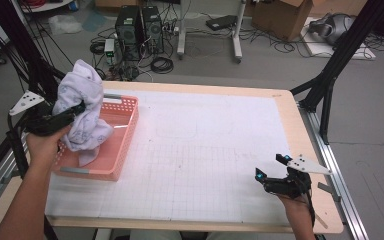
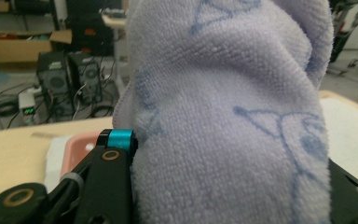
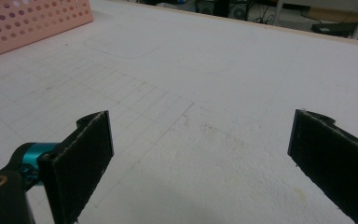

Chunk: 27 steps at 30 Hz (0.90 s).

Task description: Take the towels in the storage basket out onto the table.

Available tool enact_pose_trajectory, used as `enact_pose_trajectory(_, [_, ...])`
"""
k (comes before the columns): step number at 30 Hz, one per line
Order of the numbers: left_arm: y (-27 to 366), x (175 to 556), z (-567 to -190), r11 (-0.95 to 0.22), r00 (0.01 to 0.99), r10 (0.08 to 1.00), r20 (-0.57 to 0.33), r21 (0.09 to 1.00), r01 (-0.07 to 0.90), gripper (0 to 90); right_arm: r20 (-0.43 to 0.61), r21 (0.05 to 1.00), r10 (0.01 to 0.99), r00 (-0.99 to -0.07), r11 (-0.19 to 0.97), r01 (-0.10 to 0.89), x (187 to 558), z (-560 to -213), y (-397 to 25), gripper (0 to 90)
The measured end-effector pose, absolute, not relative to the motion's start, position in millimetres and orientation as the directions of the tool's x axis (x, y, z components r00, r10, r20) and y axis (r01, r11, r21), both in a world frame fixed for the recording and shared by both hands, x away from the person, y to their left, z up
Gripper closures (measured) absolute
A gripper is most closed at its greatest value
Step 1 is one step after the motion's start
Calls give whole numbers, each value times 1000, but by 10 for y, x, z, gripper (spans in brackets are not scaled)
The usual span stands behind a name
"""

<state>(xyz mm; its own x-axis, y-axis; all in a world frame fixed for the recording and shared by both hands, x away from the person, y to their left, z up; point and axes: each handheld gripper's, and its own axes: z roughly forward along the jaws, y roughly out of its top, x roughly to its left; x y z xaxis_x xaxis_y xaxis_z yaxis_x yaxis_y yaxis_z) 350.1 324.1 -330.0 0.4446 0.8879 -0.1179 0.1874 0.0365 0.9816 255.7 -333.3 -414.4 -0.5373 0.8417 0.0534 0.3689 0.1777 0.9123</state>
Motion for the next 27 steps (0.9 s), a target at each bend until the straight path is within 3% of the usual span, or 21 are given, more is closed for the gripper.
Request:
enact_pose_trajectory(15, [3172,3456,-3034,44,506,859,-80,996,83,546,52,912,840,-540,181,369,2559,-4147,-3322,52])
enact_pose_trajectory(27, [3148,3374,-2807,121,630,771,-90,993,-6,545,48,912,840,-541,184,366,2556,-4142,-3318,52])
